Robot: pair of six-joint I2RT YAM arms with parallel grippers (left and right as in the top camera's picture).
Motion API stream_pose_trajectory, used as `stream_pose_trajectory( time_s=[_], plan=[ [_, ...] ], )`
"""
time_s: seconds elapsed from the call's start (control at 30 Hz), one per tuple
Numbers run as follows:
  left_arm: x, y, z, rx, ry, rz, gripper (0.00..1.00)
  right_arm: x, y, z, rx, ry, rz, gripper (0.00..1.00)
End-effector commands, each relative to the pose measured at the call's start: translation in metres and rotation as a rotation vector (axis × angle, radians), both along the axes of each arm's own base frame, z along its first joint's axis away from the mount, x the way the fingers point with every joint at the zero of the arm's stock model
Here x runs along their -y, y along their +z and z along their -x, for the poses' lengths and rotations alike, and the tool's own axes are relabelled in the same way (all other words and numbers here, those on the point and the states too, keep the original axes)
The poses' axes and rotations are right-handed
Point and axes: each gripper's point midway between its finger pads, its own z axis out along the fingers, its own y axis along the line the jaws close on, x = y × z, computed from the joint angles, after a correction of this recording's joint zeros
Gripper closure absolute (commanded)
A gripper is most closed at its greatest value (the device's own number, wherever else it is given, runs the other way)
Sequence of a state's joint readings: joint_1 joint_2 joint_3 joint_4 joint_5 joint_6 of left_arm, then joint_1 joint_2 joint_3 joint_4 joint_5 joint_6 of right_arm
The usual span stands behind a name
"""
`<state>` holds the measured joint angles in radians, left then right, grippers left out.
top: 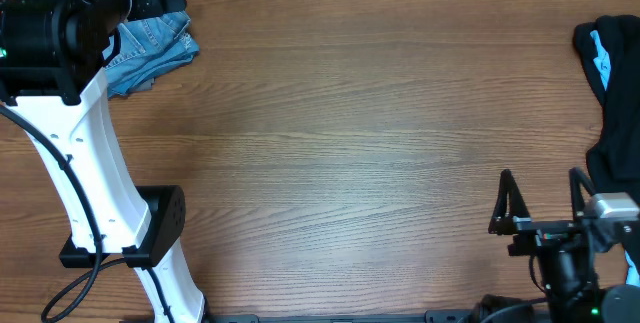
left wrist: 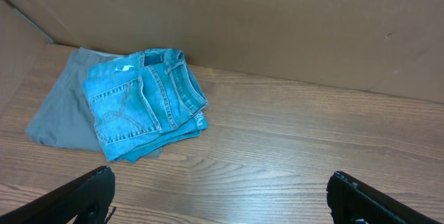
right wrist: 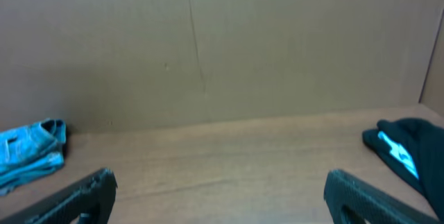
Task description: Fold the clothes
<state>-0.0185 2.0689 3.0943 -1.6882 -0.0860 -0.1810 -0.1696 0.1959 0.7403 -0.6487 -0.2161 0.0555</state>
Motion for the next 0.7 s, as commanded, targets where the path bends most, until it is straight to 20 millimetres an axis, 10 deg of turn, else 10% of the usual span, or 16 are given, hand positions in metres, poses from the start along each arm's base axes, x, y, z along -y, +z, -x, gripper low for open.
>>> stream_pose_trajectory(
  time_s=[0.0,0.67],
  plan=[
    [0.003,-0.003,-0.002,-0.008,-0.004,0.013,0.00,0.004,-0.024,-0.006,0.031,-0.016,0.016,0.00],
    [0.002,-0.003,-0.002,-0.008,-0.002,0.013,0.00,0.031,-0.150,-0.061,0.069,-0.117,0.024,0.00]
  ],
)
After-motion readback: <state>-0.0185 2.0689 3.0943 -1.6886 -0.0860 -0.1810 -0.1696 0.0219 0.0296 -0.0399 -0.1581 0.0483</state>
